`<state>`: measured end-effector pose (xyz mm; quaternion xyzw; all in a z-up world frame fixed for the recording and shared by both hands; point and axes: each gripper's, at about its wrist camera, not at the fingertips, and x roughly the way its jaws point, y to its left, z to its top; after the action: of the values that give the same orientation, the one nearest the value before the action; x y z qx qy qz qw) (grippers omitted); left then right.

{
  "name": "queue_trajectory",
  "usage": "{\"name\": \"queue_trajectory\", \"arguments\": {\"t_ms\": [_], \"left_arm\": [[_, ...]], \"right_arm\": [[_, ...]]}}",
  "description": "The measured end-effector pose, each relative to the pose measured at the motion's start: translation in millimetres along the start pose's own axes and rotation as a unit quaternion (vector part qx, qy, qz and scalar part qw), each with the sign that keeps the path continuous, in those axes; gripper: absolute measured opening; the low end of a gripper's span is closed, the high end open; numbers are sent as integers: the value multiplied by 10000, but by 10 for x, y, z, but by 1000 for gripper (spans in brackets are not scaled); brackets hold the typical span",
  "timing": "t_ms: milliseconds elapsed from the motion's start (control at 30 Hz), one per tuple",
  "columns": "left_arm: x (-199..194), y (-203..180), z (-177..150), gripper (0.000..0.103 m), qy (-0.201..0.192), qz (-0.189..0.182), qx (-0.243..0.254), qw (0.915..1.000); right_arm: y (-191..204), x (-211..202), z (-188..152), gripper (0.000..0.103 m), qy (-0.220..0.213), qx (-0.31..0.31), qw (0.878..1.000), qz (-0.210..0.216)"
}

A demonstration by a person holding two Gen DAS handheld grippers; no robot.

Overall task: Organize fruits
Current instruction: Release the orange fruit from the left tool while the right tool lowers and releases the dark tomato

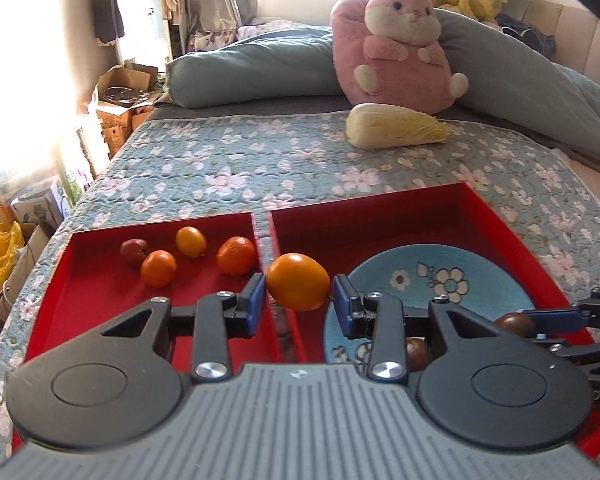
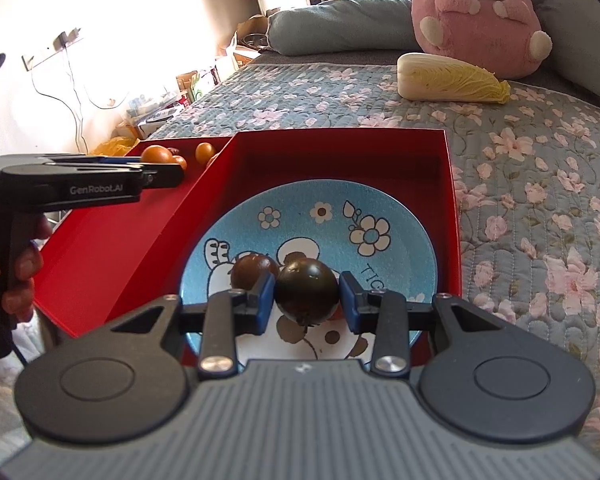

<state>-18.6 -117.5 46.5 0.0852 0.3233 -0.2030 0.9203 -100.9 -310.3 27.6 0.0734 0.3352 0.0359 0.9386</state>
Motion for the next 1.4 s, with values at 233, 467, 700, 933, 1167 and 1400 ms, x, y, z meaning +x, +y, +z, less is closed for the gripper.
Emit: {"name": "queue_trajectory", "arguments": {"t_ms": [233,467,700,933,1167,1400], "left_arm": [[128,-401,-70,42,224,-291,153,9992],[283,-585,-171,42,520,-348,375,9973],[343,-636,-269,43,655,-376,492,9959],[283,-609,-258,62,574,-409,467,9964],[189,-518,-231,62,500,-451,423,9968],[95,-363,-189,62,414,-430,312,9977]], "right_arm": [[-36,15,-32,39,58,6,10000,-1],[-47,24,-46,39,93,20,10000,13],[-88,13,-70,39,123,44,9999,-24],[-129,28,-49,39,131,105,9998,-79],[-108,76,-20,39,171,108,9997,-115],[-59,167,82,39,207,23,9996,-196]]}}
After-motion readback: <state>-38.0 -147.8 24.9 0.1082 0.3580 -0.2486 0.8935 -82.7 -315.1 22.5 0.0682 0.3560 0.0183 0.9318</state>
